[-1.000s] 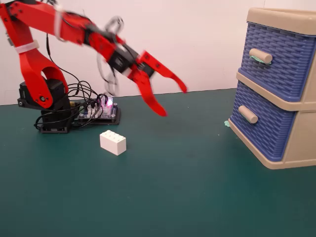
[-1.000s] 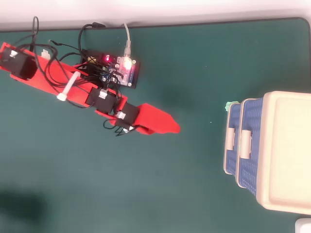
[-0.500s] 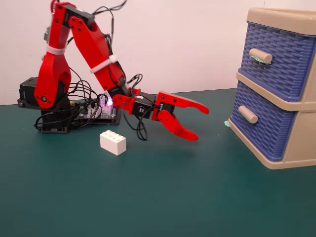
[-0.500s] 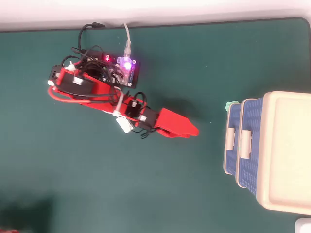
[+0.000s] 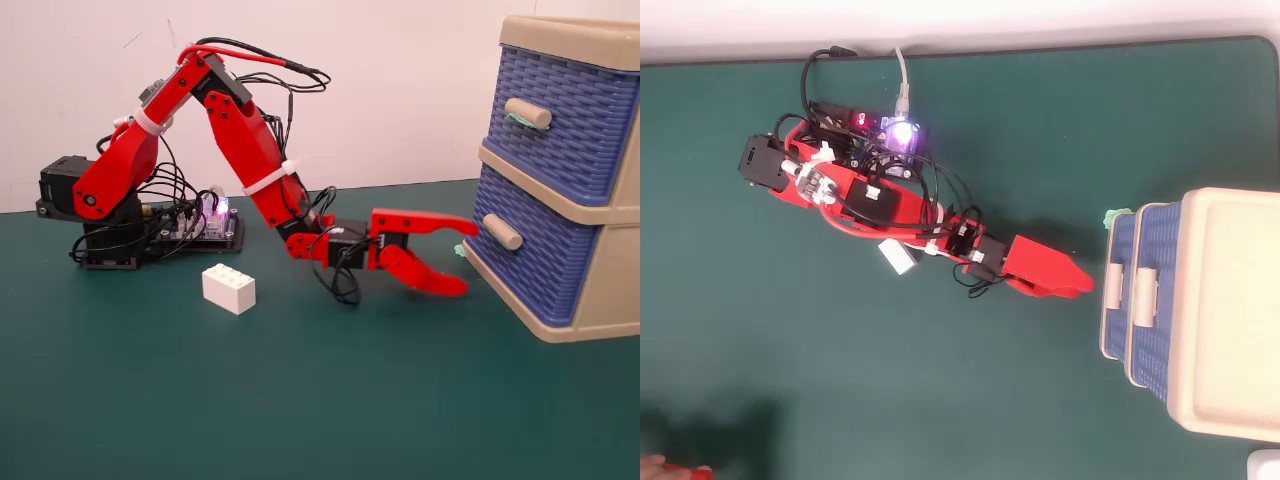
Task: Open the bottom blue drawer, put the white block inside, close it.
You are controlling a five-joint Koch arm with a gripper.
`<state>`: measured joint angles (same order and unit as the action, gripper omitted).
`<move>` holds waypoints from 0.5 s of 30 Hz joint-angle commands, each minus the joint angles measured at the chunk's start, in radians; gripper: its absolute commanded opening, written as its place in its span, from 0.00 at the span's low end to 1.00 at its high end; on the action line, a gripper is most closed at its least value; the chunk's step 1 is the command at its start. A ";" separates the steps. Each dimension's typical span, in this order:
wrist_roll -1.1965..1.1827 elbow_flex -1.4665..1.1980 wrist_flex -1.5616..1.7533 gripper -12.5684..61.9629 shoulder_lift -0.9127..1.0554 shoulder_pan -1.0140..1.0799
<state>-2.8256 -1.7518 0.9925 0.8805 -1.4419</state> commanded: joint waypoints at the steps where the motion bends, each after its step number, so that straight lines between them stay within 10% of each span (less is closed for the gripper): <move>1: -0.028 0.049 0.092 0.60 0.006 -0.031; 15: -0.026 0.311 -0.051 0.45 -0.091 -0.064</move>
<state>-2.8256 -1.4864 0.9296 0.7685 -1.4926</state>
